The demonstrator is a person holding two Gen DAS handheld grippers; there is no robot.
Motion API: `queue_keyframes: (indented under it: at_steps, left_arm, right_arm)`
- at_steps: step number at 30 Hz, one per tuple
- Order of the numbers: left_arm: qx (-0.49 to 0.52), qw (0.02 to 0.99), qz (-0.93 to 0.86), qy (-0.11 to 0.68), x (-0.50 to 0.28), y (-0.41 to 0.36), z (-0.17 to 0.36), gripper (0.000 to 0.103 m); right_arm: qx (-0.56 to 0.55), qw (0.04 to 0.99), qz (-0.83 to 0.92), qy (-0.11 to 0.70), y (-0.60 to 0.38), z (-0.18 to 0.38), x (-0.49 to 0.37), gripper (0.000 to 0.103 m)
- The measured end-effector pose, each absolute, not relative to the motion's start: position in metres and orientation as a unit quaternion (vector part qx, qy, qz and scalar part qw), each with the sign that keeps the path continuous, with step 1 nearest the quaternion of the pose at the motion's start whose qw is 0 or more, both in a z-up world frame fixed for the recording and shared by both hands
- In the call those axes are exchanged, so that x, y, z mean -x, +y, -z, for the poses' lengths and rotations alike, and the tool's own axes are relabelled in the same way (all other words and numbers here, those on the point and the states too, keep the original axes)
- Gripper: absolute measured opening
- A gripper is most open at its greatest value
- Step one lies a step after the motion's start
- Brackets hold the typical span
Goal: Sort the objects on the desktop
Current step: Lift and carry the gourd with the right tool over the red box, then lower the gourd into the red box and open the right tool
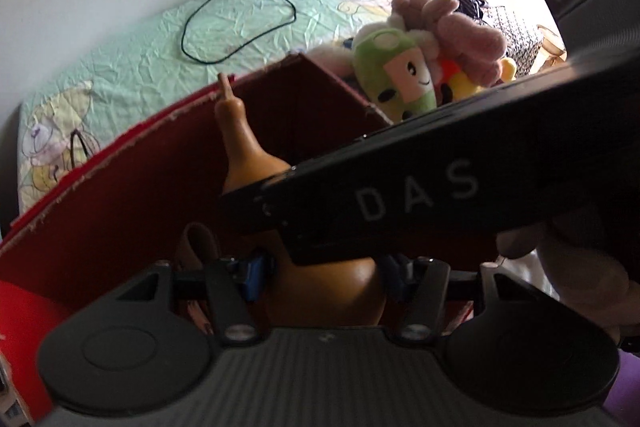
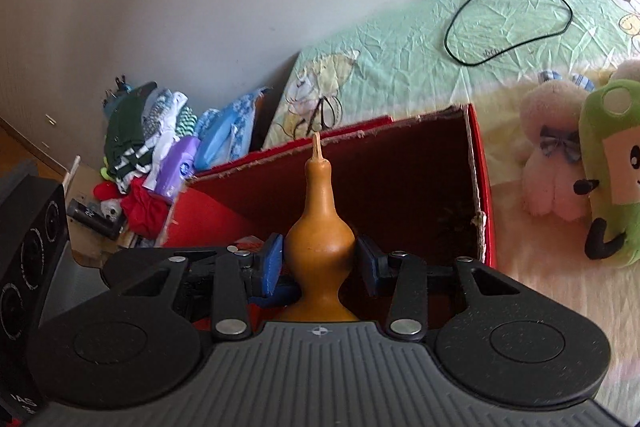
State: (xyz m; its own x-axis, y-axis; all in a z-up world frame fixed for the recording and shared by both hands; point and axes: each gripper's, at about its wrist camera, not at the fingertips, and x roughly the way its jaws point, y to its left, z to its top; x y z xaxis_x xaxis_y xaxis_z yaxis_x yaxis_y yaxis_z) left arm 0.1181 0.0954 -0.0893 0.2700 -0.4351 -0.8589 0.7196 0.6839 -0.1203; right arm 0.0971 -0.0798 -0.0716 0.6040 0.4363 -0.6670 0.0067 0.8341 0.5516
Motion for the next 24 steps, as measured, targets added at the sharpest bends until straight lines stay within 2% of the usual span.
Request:
queue_keyframes:
  at_steps: [4, 6, 14, 20, 24]
  left_arm:
    - [-0.159, 0.765, 0.364, 0.507, -0.127, 0.098, 0.108, 0.060]
    - [-0.166, 0.759, 0.359, 0.518, -0.131, 0.097, 0.115, 0.064]
    - [-0.132, 0.709, 0.336, 0.606, -0.154, 0.099, 0.140, 0.068]
    - [-0.095, 0.700, 0.327, 0.628, -0.163, 0.105, 0.146, 0.070]
    - [-0.104, 0.721, 0.314, 0.609, -0.155, 0.113, 0.141, 0.075]
  right_arm:
    - [-0.234, 0.848, -0.116, 0.461, -0.067, 0.083, -0.108, 0.043]
    - [-0.207, 0.846, -0.105, 0.480, -0.058, 0.086, -0.113, 0.043]
    - [-0.148, 0.821, -0.084, 0.544, -0.041, 0.108, -0.136, 0.043]
    - [-0.173, 0.794, -0.102, 0.574, -0.044, 0.115, -0.147, 0.045]
    - [-0.213, 0.760, -0.112, 0.604, -0.048, 0.131, -0.158, 0.044]
